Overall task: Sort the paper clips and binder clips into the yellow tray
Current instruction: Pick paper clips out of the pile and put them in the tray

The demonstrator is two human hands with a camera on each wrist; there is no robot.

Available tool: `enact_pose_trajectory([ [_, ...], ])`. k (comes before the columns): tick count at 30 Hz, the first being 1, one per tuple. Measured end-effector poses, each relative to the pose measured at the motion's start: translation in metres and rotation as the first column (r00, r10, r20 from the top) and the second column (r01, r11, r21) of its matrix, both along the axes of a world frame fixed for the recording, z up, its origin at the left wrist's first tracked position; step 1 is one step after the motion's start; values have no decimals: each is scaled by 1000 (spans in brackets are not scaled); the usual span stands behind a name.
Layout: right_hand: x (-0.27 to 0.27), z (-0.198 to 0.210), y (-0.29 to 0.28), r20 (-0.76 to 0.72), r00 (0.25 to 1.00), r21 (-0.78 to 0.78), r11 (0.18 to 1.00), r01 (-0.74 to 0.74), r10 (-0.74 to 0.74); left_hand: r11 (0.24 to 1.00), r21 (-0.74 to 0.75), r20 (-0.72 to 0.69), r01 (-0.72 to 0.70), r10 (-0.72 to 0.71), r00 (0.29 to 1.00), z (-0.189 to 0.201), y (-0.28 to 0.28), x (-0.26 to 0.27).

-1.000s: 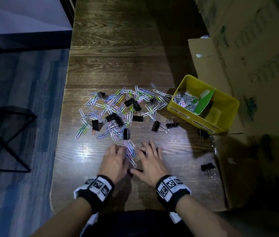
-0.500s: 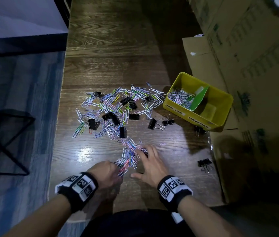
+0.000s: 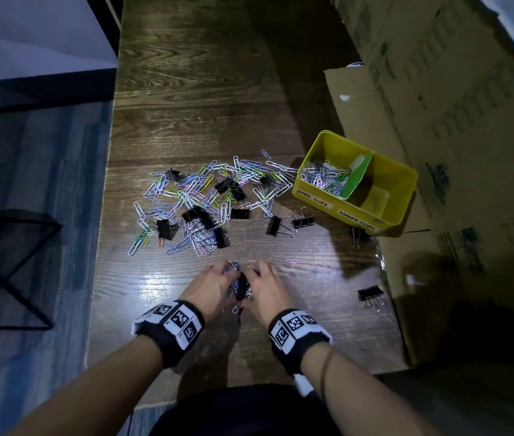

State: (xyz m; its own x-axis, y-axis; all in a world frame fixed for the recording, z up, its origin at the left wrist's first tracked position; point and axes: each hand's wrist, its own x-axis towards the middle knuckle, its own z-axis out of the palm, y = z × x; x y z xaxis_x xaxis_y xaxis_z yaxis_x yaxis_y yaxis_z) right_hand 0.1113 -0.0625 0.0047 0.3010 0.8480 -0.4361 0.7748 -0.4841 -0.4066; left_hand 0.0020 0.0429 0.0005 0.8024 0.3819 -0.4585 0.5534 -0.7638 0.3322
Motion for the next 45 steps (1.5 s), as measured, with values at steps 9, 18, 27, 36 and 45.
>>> enact_pose_trajectory([
  [9,16,-4,-2,-186,965,17,982,190,-184,959,-115,173,-259,276,945,2,6,-5],
  [18,50,6,-14,-426,765,55,830,556,-484,490,-723,31,-487,727,686,15,25,-1],
  [27,96,69,-13,-817,348,144,422,895,-460,373,-875,75,-308,733,676,86,50,89],
  [36,183,130,18,-773,428,367,220,904,-468,631,-736,317,-247,642,698,107,61,250],
  [45,245,107,60,-281,698,423,568,706,-658,955,-272,344,-122,215,914,84,58,254],
])
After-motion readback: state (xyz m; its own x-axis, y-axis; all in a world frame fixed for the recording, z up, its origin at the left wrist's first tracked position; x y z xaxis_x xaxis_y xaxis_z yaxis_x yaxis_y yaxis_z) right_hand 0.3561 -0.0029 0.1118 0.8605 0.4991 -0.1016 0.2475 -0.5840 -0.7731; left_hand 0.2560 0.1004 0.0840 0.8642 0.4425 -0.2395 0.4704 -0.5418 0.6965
